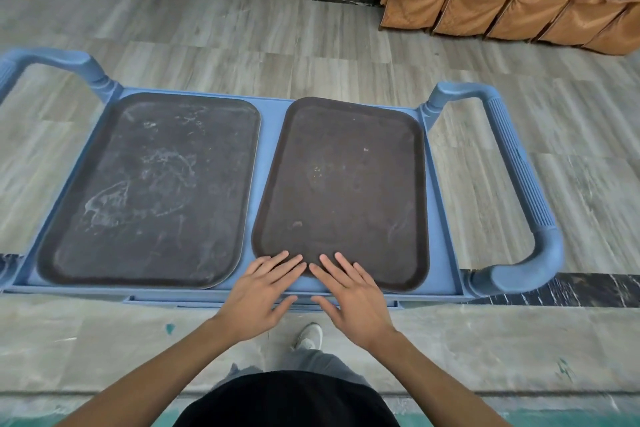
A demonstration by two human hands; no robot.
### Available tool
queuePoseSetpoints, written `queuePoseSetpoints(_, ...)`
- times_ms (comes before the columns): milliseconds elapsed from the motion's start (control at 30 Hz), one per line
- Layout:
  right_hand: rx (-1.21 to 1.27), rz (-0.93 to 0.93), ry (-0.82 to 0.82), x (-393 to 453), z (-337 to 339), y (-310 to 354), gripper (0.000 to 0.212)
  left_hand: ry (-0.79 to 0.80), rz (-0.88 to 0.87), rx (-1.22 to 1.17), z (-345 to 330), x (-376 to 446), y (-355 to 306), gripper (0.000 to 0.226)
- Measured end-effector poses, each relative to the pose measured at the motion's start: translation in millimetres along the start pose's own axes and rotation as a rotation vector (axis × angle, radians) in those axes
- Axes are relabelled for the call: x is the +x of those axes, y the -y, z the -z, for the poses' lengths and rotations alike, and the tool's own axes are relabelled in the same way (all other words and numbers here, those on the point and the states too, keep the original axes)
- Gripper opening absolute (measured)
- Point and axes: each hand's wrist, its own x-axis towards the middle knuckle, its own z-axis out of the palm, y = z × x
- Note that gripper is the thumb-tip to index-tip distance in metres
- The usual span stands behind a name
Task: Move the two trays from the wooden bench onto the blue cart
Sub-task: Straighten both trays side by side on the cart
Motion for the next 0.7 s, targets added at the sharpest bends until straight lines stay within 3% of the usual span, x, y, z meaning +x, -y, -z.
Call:
queuePoseSetpoints(233,-0.02,0.015,-0.038,-6.3,2.7,-3.3,0.046,-0.061,-0.006,0.031,3.1,-5.3,-18.8,0.045)
queuePoseSetpoints(433,-0.033,0.028,-0.164,-18.0,5.2,-6.4,0.034,-0.067,0.072,-0.014,-3.1,-10.4,-36.9,0.079)
queuePoseSetpoints(700,-0.094,0.059,-0.275,-18.2,4.6,-4.2,0.031,-0.117,0.093,-0.037,-3.2,-10.9,-39.4,0.073)
